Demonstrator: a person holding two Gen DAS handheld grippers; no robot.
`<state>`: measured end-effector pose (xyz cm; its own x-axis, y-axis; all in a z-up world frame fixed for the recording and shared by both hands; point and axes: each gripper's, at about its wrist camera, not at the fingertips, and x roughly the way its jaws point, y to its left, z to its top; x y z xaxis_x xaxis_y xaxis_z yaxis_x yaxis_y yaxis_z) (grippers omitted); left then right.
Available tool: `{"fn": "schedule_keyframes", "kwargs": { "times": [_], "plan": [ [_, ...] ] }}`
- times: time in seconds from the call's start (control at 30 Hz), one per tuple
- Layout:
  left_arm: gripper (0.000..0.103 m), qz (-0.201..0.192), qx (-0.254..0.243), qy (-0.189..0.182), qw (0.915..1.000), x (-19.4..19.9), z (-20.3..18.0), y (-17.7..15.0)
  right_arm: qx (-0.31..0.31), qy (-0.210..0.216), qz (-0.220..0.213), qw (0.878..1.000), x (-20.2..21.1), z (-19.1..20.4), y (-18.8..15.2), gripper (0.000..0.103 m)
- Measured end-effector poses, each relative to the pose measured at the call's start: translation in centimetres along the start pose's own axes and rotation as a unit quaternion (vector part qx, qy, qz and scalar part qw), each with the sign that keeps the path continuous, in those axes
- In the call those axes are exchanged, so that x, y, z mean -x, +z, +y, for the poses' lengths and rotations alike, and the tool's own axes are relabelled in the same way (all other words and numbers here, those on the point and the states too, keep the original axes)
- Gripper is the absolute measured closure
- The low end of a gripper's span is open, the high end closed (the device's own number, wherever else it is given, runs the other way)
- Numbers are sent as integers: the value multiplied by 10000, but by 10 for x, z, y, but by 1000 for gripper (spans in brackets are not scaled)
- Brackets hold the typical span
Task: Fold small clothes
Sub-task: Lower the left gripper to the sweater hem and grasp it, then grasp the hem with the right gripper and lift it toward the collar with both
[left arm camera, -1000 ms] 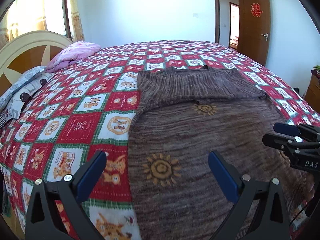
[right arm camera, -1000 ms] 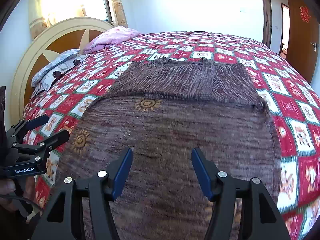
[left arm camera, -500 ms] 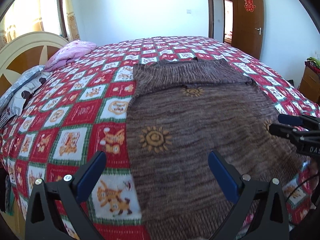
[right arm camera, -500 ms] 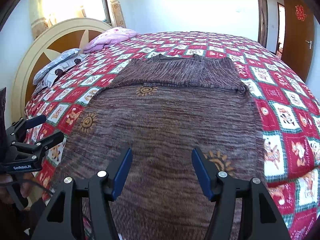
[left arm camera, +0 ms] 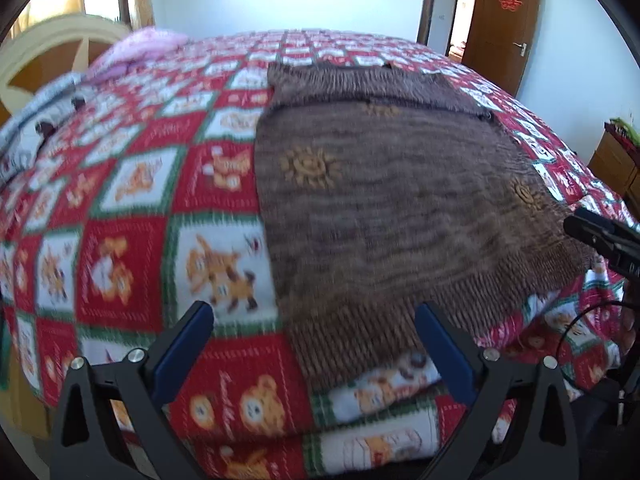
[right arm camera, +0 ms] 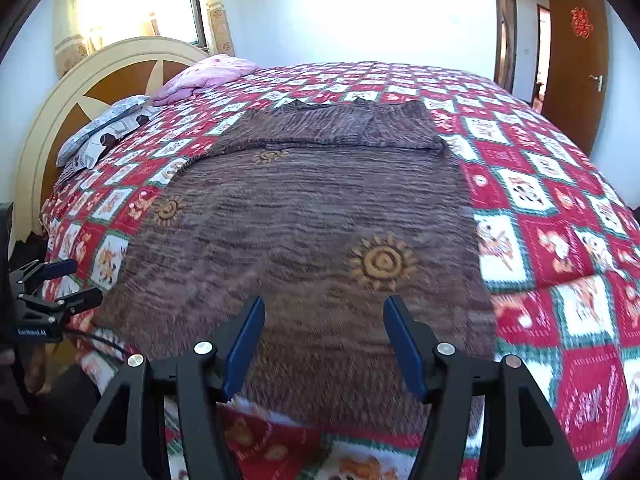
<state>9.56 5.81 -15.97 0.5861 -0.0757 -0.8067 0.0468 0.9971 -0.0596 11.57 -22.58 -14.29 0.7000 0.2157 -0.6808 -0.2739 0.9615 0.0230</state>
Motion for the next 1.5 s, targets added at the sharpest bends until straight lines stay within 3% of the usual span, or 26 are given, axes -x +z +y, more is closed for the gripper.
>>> {"fn": "schedule_keyframes", "kwargs": {
  "times": [0.07, 0.27, 0.43, 0.7, 0.77, 0.83, 0.9, 0.97, 1.03, 1.5],
  "plan": [
    [12, 204, 204, -164, 9994, -5, 4, -4, -10, -35, -17, 10000, 3, -2, -8, 40],
    [22, 618, 591, -430, 9954, -17, 10, -14, -90, -18, -30, 10000, 6, -9, -21, 40],
    [33, 517, 566, -420, 9962, -17, 7, -15, -139, -22, -113, 9998, 9, -14, -23, 40],
    [37, 301, 532, -662, 9959, -22, 7, -10, -300, -27, -205, 9993, 10, -20, -23, 39],
    [47, 249, 470, -671, 9963, -24, 4, -9, -323, -25, -210, 9993, 10, -22, -24, 39],
    [50, 241, 459, -645, 9966, -25, 3, -8, -361, -39, -216, 9991, 10, -25, -25, 39],
    [60, 239, 413, -642, 9968, -24, 2, -7, -415, -90, -222, 9989, 11, -31, -25, 39],
    [78, 234, 337, -582, 9975, -24, 2, -8, -472, -152, -221, 9985, 12, -37, -26, 39],
    [84, 252, 389, -705, 9964, -23, 5, -7, -546, -234, -192, 9981, 13, -45, -28, 39],
    [86, 198, 240, -688, 9971, -22, 1, -7, -853, -384, 145, 9955, 19, -74, -49, 39]
  ]
}}
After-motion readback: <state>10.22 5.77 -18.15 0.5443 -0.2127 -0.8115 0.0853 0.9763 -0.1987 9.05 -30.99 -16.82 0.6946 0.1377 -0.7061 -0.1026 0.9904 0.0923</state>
